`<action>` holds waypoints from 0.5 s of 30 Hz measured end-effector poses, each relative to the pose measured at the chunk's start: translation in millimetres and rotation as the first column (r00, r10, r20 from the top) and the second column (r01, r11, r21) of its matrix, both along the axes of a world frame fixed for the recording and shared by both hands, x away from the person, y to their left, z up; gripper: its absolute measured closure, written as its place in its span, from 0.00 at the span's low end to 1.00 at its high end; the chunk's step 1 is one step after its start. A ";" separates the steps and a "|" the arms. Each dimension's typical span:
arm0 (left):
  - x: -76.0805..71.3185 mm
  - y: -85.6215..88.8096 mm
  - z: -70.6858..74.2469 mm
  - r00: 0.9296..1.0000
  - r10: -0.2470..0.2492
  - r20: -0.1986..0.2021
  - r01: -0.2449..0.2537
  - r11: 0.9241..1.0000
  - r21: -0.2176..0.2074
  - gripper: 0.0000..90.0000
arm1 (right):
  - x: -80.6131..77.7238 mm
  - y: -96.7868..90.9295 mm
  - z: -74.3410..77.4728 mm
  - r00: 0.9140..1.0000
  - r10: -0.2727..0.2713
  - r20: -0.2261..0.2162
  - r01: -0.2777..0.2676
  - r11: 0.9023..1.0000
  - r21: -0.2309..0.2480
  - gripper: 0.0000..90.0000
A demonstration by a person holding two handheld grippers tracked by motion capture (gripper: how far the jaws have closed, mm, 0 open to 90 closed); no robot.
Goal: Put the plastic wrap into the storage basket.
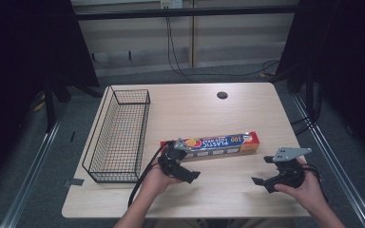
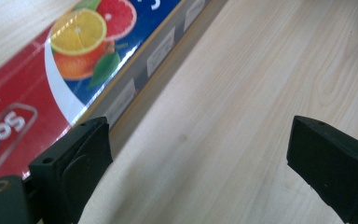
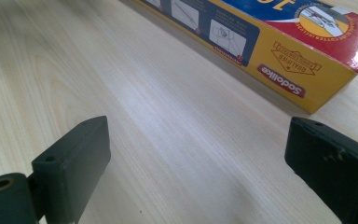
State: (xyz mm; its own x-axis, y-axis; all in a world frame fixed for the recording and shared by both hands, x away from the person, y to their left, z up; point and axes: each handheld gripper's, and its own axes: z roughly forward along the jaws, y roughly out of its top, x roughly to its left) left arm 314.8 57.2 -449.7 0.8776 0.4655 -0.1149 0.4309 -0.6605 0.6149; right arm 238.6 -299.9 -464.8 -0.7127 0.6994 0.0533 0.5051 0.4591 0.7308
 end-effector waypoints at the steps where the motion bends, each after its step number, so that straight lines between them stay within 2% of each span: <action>1: 0.0 0.0 0.0 1.000 0.000 0.000 0.000 1.000 0.000 0.07 | 0.0 0.0 0.0 1.000 0.000 0.000 0.000 1.000 0.000 0.07; 7: 16.1 -12.0 15.2 0.999 0.039 0.005 -0.039 0.999 -0.031 0.07 | 0.4 0.7 0.7 1.000 0.010 0.006 -0.010 1.000 0.006 0.07; 10: 23.3 -16.8 21.6 1.000 0.019 0.018 -0.019 1.000 -0.014 0.07 | 1.3 1.7 1.0 1.000 0.009 0.004 -0.009 1.000 0.008 0.07; 11: 25.7 -19.2 22.7 1.000 0.026 0.007 -0.025 0.999 -0.023 0.07 | 1.7 2.1 0.8 1.000 0.012 0.003 -0.012 1.000 0.007 0.07; 13: 31.0 -23.0 24.8 1.000 0.019 0.013 -0.019 1.000 -0.002 0.07 | 2.3 2.8 0.5 1.000 0.014 0.004 -0.014 1.000 0.004 0.07; 15: 32.7 -25.5 25.2 0.999 0.031 0.015 -0.031 1.000 -0.006 0.07 | 2.4 3.1 0.6 1.000 0.015 0.003 -0.015 1.000 0.005 0.07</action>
